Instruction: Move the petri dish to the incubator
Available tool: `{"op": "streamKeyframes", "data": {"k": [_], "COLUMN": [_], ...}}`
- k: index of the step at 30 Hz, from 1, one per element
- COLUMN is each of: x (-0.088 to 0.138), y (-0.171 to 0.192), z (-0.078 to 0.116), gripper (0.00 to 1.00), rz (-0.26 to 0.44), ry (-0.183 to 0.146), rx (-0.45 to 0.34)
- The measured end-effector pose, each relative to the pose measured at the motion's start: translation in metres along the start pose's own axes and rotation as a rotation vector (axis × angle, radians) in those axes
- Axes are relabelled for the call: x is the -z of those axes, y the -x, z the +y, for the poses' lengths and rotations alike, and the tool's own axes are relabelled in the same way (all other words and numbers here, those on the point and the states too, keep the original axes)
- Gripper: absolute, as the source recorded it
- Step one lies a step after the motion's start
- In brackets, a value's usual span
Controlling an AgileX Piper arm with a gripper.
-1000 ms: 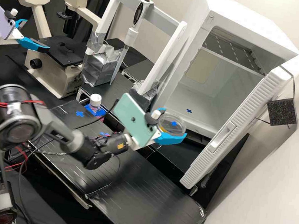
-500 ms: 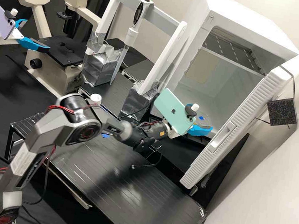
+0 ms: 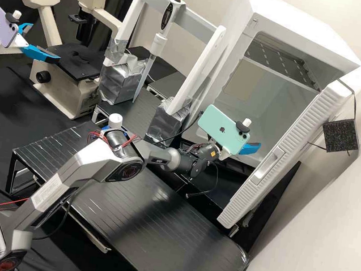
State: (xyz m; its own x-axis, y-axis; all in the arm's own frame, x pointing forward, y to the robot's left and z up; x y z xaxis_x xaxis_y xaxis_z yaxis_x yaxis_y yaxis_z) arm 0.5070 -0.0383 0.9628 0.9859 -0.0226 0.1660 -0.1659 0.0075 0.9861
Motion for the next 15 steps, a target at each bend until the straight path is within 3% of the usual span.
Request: {"op": "streamKeyframes", "data": {"k": [15], "x": [0.001], "y": [-0.006], "z": [-0.016], "gripper": [0.0], "rz": [0.016], "ry": [0.002], "rx": [0.061]}}
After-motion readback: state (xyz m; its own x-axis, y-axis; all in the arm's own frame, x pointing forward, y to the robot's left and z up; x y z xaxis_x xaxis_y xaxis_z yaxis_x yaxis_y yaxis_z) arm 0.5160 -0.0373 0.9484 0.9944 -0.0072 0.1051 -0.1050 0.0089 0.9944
